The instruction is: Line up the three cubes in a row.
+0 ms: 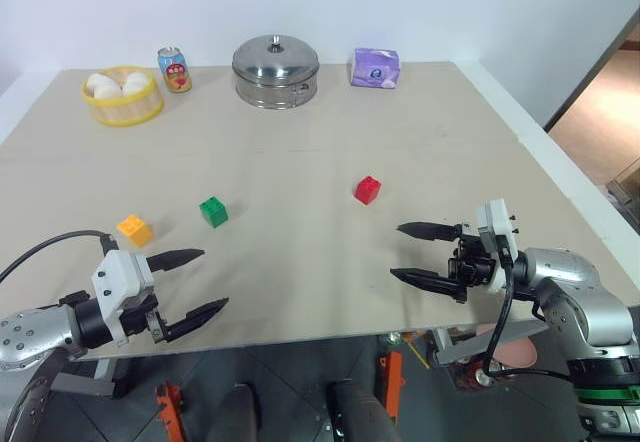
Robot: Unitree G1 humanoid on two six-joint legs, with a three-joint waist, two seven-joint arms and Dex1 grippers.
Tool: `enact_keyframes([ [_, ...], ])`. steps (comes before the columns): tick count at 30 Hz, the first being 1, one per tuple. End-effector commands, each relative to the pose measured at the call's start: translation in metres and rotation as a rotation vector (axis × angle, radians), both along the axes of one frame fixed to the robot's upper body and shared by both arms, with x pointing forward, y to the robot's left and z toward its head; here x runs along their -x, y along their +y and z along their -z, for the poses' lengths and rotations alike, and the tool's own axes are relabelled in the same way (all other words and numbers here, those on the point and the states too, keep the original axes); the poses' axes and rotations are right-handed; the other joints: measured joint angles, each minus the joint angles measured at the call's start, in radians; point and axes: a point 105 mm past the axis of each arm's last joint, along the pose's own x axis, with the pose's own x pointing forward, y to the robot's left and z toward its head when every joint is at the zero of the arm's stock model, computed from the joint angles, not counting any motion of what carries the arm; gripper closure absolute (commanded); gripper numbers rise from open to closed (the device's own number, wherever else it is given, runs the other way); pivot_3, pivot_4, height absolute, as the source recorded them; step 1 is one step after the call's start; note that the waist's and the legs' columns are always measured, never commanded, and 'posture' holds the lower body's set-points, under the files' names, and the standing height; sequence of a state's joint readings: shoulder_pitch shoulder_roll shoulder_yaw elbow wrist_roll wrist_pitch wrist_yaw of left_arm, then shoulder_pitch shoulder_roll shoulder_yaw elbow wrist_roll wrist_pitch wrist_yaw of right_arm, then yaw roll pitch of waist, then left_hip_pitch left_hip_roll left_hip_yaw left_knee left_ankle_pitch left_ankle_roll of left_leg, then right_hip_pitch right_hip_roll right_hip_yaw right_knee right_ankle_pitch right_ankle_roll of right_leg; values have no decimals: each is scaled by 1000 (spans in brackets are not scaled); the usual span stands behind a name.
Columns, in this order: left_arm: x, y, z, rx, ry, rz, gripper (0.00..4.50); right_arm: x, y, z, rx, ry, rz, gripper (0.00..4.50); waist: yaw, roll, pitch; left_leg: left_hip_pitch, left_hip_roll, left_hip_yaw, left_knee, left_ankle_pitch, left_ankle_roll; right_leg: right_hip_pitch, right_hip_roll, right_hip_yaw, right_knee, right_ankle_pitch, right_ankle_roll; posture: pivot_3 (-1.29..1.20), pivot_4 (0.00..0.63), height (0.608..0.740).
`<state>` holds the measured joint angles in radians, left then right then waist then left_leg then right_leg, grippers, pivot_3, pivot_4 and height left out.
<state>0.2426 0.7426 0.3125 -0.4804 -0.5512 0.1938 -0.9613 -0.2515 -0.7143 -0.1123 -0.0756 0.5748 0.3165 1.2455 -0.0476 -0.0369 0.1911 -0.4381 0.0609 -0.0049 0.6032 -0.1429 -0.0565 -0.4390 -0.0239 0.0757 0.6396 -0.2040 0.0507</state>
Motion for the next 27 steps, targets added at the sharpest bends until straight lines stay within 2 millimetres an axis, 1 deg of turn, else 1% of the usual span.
enact_keyframes([
  [1, 2, 0, -9, 18, -30, 18, 20, 0, 0, -8, 21, -40, -20, 0, 0, 0, 0, 0, 0, 0, 0, 0, 0, 0, 0, 0, 0, 0, 0, 0, 150, 739],
  [4, 3, -4, -10, 48, -26, 45, 20, 0, -1, -8, 29, -41, -19, 0, 0, 0, 0, 0, 1, 0, 0, -2, 1, 0, 1, 0, 0, -1, 1, 0, 150, 739],
  [18, 8, -9, -12, 61, -26, 101, 20, 1, -2, -6, 37, -34, -20, 0, 0, 0, 0, 0, 1, 0, 2, -3, 2, 1, 1, 0, 0, -1, 1, 0, 150, 739],
  [21, 4, -9, -15, 84, -40, 88, 20, -3, -2, -9, 16, -45, 3, 0, 0, 0, 0, 0, 1, 0, 2, -3, 2, 1, 1, 0, 0, -1, 1, 0, 150, 739],
  [22, -2, -9, -19, 112, -53, 64, 20, -12, -2, -12, 8, -53, 45, 0, 0, 0, 0, 0, 1, 0, 2, -3, 2, 1, 1, 0, 0, -1, 1, 0, 150, 739],
  [24, -15, -11, -31, 201, -74, 17, 20, -35, -3, -20, -24, -45, 157, 0, -1, 0, 0, 1, 1, 0, 2, -3, 2, 1, 1, 0, 1, -1, 1, 0, 150, 739],
  [27, -33, -26, -45, 293, -124, -11, 20, -71, -8, -31, -49, -66, 331, 0, -1, 0, 0, 0, 0, 0, 7, -2, 2, 1, 2, 0, 4, 1, 2, 0, 150, 739],
])
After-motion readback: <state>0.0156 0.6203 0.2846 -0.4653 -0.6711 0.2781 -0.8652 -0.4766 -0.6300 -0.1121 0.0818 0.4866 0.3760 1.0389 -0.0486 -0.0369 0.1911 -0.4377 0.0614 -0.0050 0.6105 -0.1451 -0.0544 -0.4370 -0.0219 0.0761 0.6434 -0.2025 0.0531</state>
